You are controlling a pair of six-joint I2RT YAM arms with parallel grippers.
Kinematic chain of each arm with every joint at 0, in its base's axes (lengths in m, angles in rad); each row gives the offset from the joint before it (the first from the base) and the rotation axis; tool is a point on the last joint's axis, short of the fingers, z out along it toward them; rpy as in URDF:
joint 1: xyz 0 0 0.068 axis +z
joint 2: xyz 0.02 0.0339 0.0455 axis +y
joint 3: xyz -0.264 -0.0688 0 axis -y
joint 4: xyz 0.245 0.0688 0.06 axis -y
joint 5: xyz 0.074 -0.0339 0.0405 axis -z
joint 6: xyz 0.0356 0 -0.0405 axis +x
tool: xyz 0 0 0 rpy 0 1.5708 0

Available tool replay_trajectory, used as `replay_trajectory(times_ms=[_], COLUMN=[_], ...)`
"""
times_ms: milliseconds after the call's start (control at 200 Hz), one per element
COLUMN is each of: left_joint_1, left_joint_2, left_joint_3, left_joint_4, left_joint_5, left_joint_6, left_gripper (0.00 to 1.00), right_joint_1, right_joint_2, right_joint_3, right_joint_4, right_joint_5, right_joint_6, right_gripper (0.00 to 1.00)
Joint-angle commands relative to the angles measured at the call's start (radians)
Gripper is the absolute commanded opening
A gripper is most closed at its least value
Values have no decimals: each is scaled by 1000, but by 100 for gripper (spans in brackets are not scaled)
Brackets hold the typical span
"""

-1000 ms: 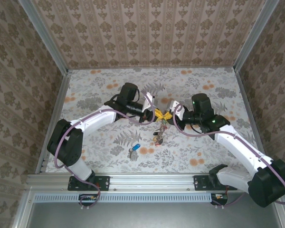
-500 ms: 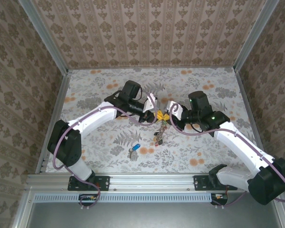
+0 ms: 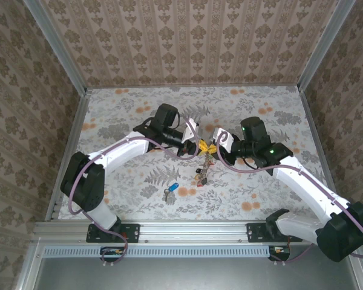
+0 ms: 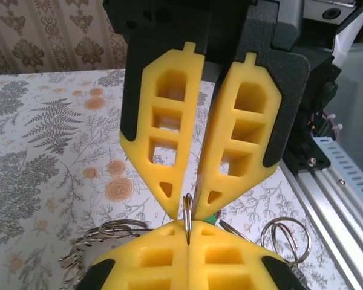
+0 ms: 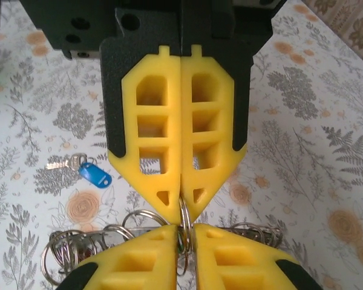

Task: Put the keys on the keyring

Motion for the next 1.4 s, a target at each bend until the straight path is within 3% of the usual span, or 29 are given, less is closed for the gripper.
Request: replay_trajectory(times_ms=[0, 190, 345, 450, 490, 580, 710, 1110, 1395], left_joint_1=[1, 3, 6, 4, 1, -11, -19, -34, -35], left_joint_2=[-50, -57, -63, -65, -67, -61, -39, 3, 9], left_joint_3=[-30, -53, -57, -41, -24, 22, 71, 132, 141], left_joint_4=[204, 294, 294, 186, 118, -53, -184, -296, -304], left_joint_5=[149, 186, 178, 130, 96, 29, -18, -66, -99], left_joint_6=[-126, -184, -189, -111, -62, 66, 147, 210, 213], left_gripper=[0, 0, 0, 0, 9, 13, 16, 20, 17], right_joint_1=[-22, -41, -49, -50, -47, -40, -24, 1, 7], right_joint_2=[-8, -5, -14, -18, -15, -7, 10, 29, 26], right_joint_3=[-61, -104, -96, -69, -51, -15, 36, 94, 99], right_joint_4=[132, 226, 219, 172, 138, 74, -3, -50, -50], right_joint_5=[-100, -103, -100, -101, -100, -87, -66, -51, -57], right_joint_6=[62, 112, 108, 84, 69, 35, -15, -56, -56], right_gripper=[17, 14, 1, 0, 0, 0, 1, 2, 2])
